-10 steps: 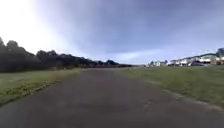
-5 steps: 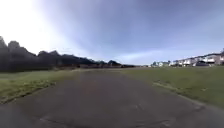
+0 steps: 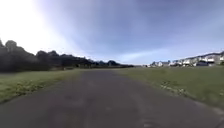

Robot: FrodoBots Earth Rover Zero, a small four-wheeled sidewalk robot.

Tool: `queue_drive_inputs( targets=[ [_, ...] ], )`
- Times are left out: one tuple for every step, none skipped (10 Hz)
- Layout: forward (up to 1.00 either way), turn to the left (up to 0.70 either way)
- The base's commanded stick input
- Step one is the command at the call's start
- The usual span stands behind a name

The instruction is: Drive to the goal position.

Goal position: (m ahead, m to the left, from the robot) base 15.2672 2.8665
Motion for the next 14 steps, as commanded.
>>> queue_drive_inputs(
  targets=[
    [1.0, 0.0],
    [1.0, 0.0],
    [1.0, 0.0],
    [1.0, 0.0],
    [1.0, 0.0],
    [1.0, 0.0],
    [1.0, 0.06],
    [1.0, 0.25],
    [1.0, 0.27],
    [1.0, 0.27],
    [1.0, 0.27],
    [1.0, 0.27],
    [1.0, 0.18],
    [1.0, 0.0]
  ],
)
